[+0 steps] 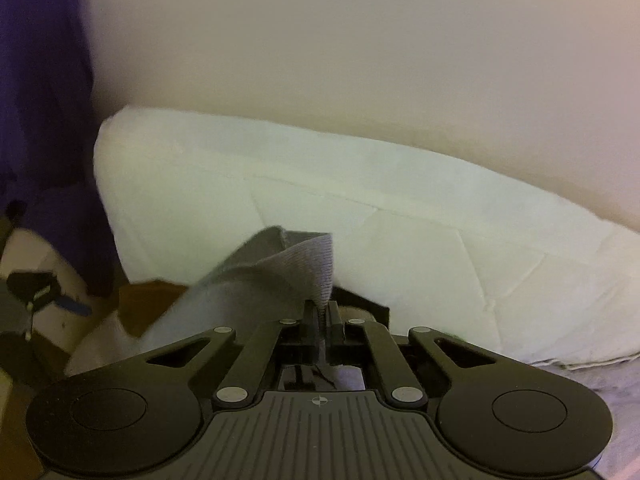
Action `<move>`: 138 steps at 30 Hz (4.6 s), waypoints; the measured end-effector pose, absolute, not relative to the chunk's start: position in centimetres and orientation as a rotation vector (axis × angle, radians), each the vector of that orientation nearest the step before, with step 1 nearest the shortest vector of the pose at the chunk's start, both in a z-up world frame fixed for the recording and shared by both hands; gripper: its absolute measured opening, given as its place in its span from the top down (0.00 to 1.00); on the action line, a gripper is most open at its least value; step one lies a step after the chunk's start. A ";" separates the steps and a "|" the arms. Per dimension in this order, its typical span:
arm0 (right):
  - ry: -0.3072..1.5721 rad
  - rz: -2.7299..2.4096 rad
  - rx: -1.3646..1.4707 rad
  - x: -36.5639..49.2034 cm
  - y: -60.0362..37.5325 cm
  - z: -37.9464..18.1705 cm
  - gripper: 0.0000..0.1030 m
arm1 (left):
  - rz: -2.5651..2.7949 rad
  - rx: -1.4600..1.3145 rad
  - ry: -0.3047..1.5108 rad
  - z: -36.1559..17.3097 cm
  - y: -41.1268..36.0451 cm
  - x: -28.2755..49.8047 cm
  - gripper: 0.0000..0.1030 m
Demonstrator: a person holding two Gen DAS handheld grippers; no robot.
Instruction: Fold clothes
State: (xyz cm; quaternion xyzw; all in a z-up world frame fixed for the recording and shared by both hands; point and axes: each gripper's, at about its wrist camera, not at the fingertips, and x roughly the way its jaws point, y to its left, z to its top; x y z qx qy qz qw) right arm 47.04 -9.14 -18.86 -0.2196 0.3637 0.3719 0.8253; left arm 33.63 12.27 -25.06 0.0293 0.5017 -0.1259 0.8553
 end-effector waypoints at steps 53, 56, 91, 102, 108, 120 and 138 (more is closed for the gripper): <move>0.190 -0.005 -0.016 0.5 -50.2 10.0 1.00 | -0.793 0.533 0.300 8.2 -9.3 15.8 0.90; 0.173 -0.091 0.000 -7.8 -55.5 11.3 1.00 | -0.879 0.564 0.235 11.7 -15.0 11.6 0.90; 0.081 -0.511 -0.008 -41.2 -79.7 17.5 1.00 | -1.358 0.596 0.084 17.7 -50.4 -4.6 0.91; 0.479 -0.843 0.247 -61.0 -57.9 -4.9 0.96 | -1.738 0.688 0.505 -3.4 -34.5 -19.6 0.90; 0.659 -0.983 0.391 -67.1 -51.8 -11.0 0.51 | -1.657 0.852 0.892 -14.8 -29.3 -20.9 0.87; 0.649 -0.825 0.370 -60.6 -60.0 -15.0 0.46 | -1.485 0.726 0.828 -17.2 -39.2 -15.9 0.68; 0.813 -0.437 0.395 -34.0 -94.8 -37.4 0.46 | -1.198 0.597 0.906 -30.6 -70.6 -0.7 0.53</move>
